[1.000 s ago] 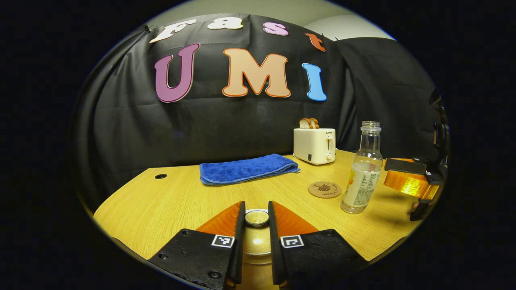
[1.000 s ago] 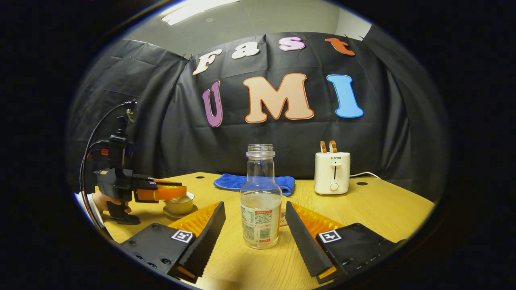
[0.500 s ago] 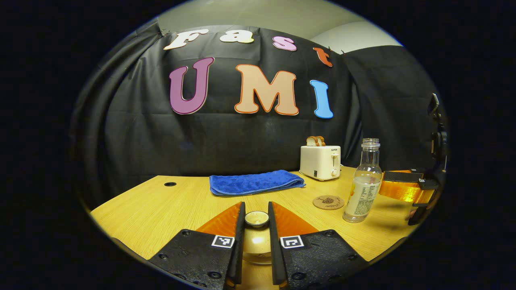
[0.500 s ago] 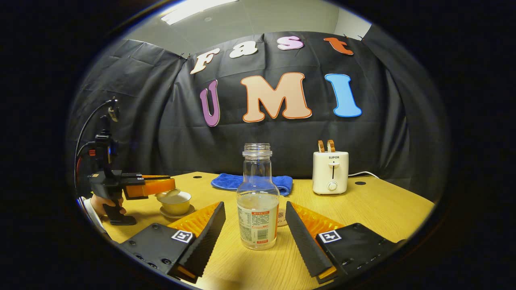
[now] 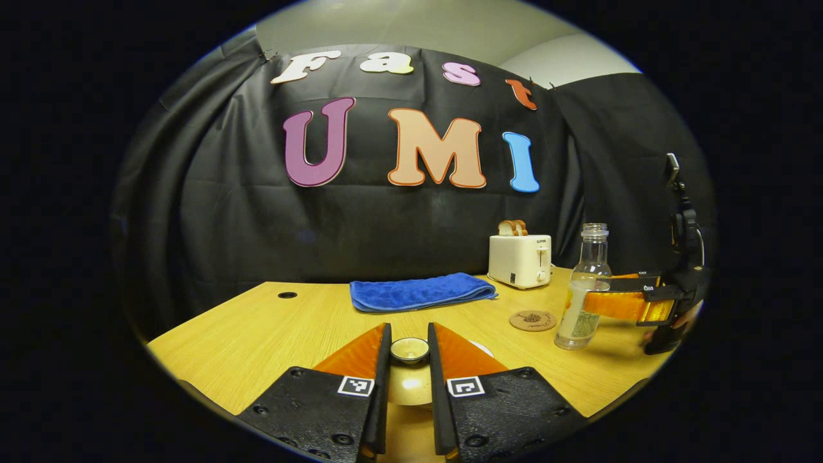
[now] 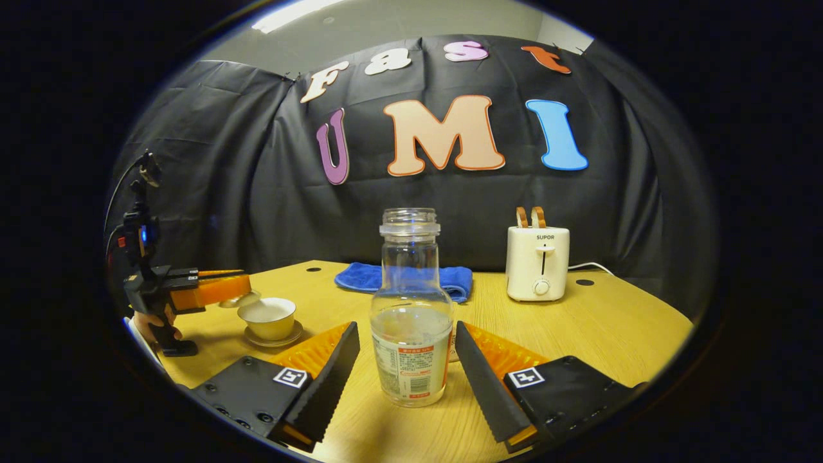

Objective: Open the teacup lid with one hand, grasp the water bottle and pour water into the teacup with the other hand; after pouring, place the water bottle on the coaster and then close the teacup lid.

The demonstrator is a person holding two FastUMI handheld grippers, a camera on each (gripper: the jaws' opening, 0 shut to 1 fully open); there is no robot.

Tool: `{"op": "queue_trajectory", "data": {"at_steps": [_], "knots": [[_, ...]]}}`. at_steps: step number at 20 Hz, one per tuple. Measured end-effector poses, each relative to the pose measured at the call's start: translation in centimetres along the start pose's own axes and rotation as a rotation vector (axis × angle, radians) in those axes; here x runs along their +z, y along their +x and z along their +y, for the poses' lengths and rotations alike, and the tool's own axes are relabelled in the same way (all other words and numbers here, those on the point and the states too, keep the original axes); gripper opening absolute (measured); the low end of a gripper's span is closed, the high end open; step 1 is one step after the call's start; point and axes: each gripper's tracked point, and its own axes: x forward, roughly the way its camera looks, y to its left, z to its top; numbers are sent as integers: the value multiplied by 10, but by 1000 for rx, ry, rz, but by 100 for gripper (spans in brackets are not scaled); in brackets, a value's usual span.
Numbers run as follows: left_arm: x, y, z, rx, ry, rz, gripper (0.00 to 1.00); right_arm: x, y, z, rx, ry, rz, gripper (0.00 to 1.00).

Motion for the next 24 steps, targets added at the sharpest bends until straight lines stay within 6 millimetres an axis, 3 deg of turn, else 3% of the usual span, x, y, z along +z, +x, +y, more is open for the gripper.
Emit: {"op": "queue_trajectory", "data": {"at_steps": [5,7,10,17,19,24], "knots": [[-2,-6,19,39,1,1,27,-1,13,-10,-68,8,31,93],[-1,-9,29,56,1,0,27,-7,18,-8,-73,1,51,98],[-2,-13,48,95,0,3,27,-6,22,-8,-82,-1,62,81],[-3,-15,67,150,3,1,27,-5,20,-3,-84,-33,66,80],[-4,-15,70,163,2,1,27,6,16,1,-73,-39,57,81],[-4,-15,71,168,1,0,27,62,12,5,-87,-176,4,81]]}}
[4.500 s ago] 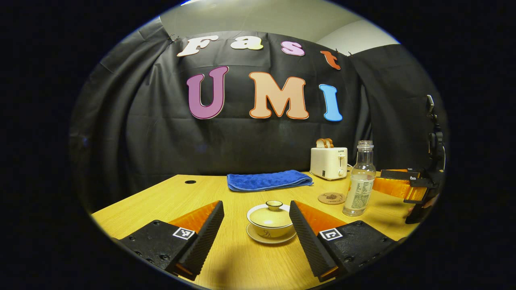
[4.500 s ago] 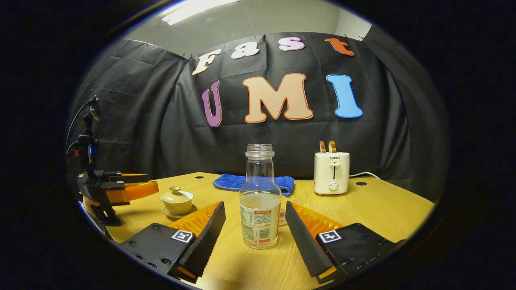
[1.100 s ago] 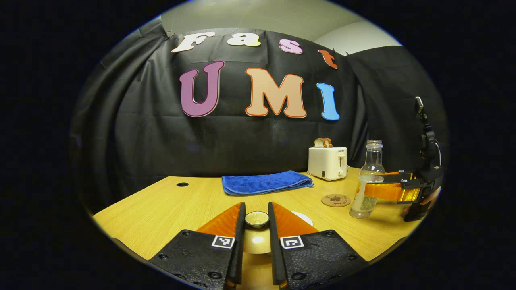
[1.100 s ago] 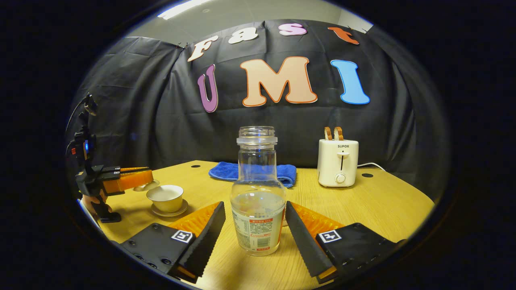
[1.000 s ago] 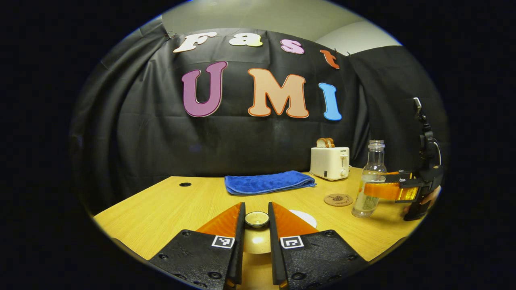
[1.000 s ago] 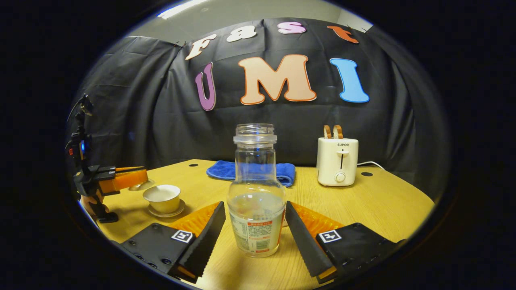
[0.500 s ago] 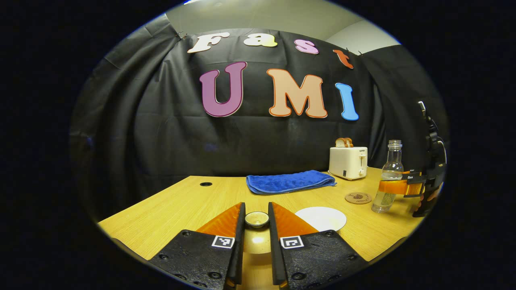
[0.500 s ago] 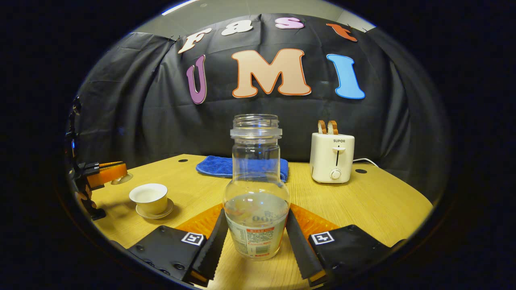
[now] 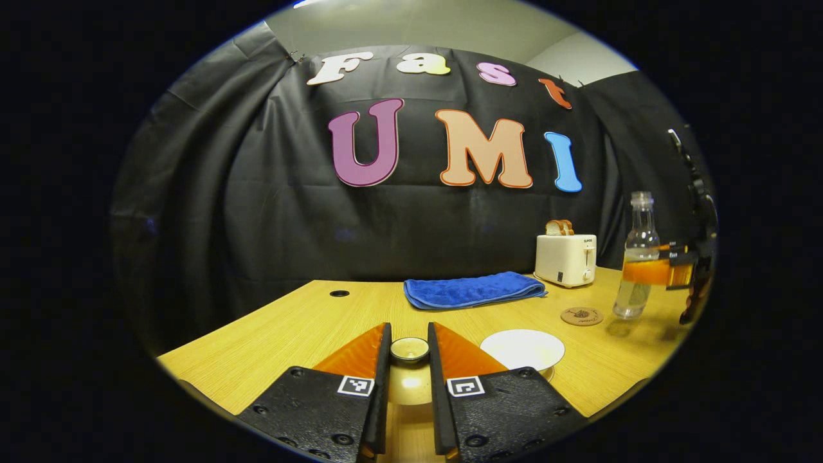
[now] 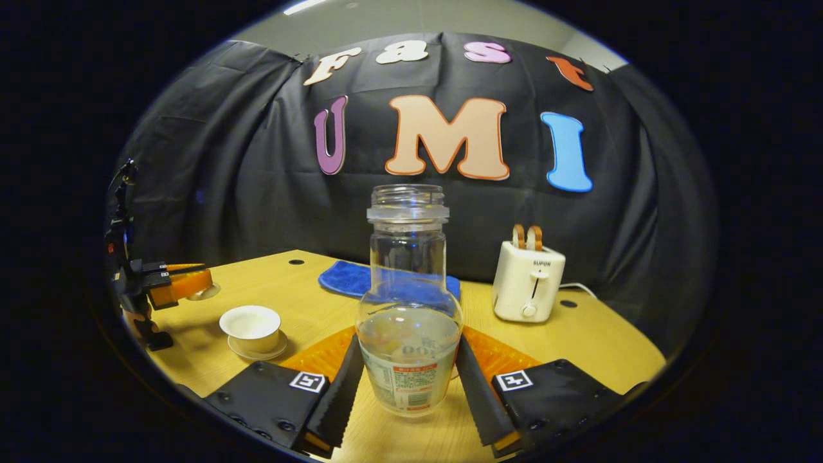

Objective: Open the teacup lid with one hand, grasp the water bottle and pour water into the teacup with the other hand; after pouring, place the water bottle on the coaster and then close the teacup lid.

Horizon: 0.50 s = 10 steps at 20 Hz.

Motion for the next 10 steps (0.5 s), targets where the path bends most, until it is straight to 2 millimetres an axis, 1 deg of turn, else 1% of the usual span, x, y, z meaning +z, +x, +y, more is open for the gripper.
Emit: {"op": "queue_trajectory", "data": {"at_steps": [3,5,7,10], "knots": [[0,0,-1,0,-1,-1,26,23,5,-2,-28,-130,-10,80],[-1,1,0,0,-1,-2,27,26,9,3,-41,-240,-11,80],[-1,1,0,0,0,-1,27,21,14,14,-39,-334,1,80],[-1,1,-1,0,0,-1,27,2,25,34,-21,-437,40,80]]}}
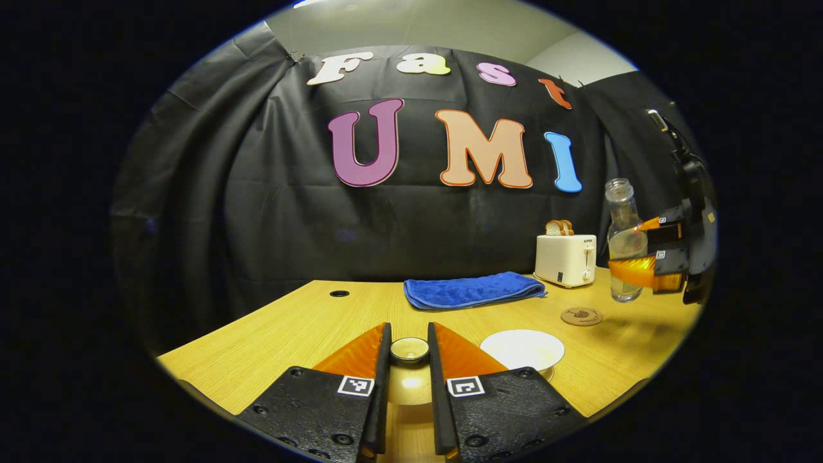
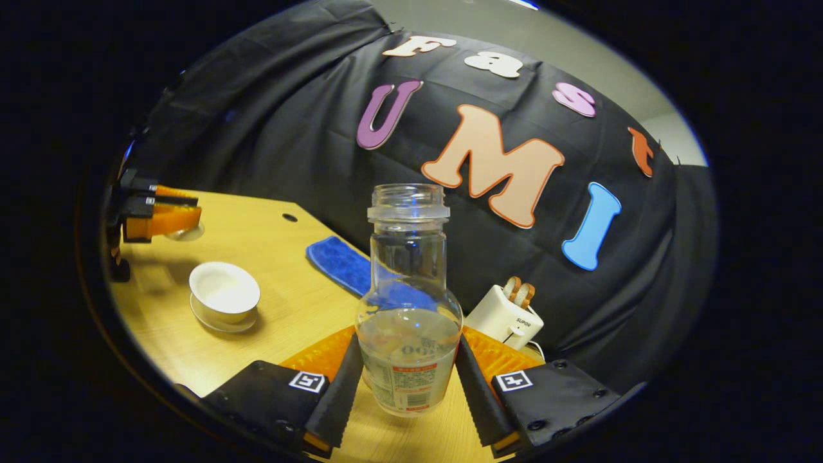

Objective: Open the teacup lid with one hand, grasp the water bottle and pour water into the teacup with the other hand; after pouring, place the water bottle on the coaster and then close the teacup lid.

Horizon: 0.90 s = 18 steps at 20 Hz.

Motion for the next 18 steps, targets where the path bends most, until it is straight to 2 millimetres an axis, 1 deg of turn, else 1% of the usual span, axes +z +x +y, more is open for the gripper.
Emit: {"op": "queue_trajectory", "data": {"at_steps": [1,5,9,14,16,18], "knots": [[0,0,1,0,0,-1,26,-1,3,7,1,-42,-1,81],[-1,1,1,4,-1,0,28,-10,19,36,10,-213,5,80],[0,1,1,5,-2,-1,27,-23,27,58,33,-385,25,80],[0,1,1,5,-1,0,27,-33,31,71,49,-568,26,80],[-1,1,1,5,-1,0,27,-28,30,73,43,-623,13,79],[-1,2,1,8,-2,1,27,-23,28,72,28,-690,-5,80]]}}
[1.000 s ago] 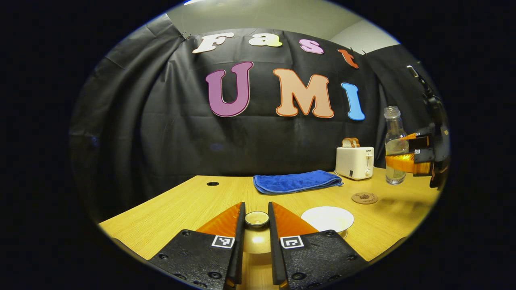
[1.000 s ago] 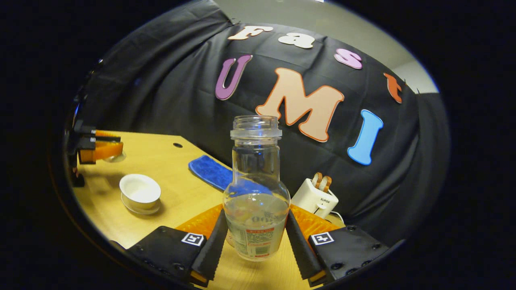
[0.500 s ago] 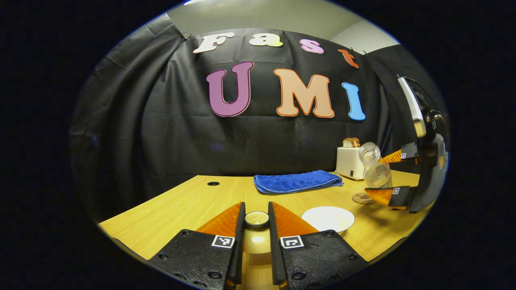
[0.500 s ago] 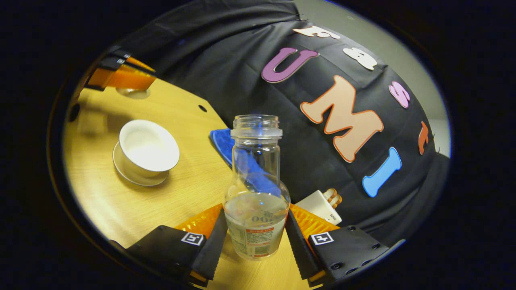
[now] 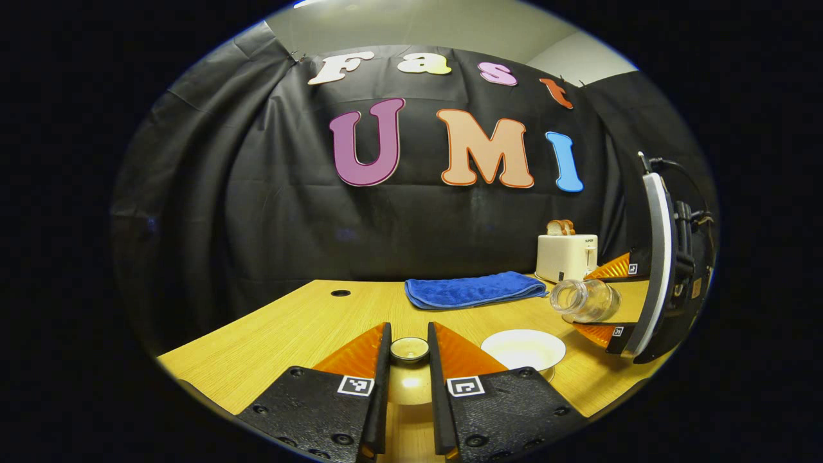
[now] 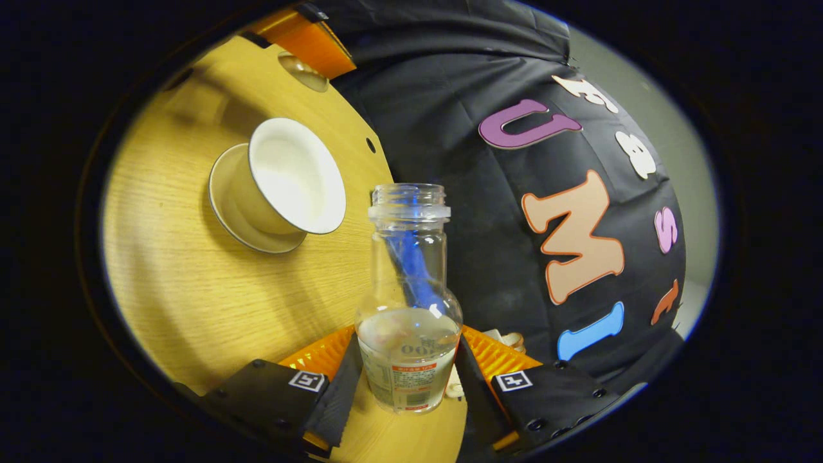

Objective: Open the teacup lid with one hand, grasp the water bottle and pour water into the teacup with the other hand; after pouring, place the water bottle on the coaster and then close the teacup lid.

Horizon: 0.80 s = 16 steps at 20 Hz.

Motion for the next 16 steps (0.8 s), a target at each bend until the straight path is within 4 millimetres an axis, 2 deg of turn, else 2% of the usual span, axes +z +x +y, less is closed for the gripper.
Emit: {"op": "queue_trajectory", "data": {"at_steps": [4,7,13,16], "knots": [[0,-1,0,0,0,0,27,3,2,-5,-14,-105,-5,81],[-1,-2,0,0,0,0,25,7,7,-19,-41,-190,-13,81],[-1,-1,0,2,0,0,27,13,3,-30,-68,-328,-34,82],[0,-1,1,7,0,0,27,20,0,-37,-95,-415,-50,79]]}}
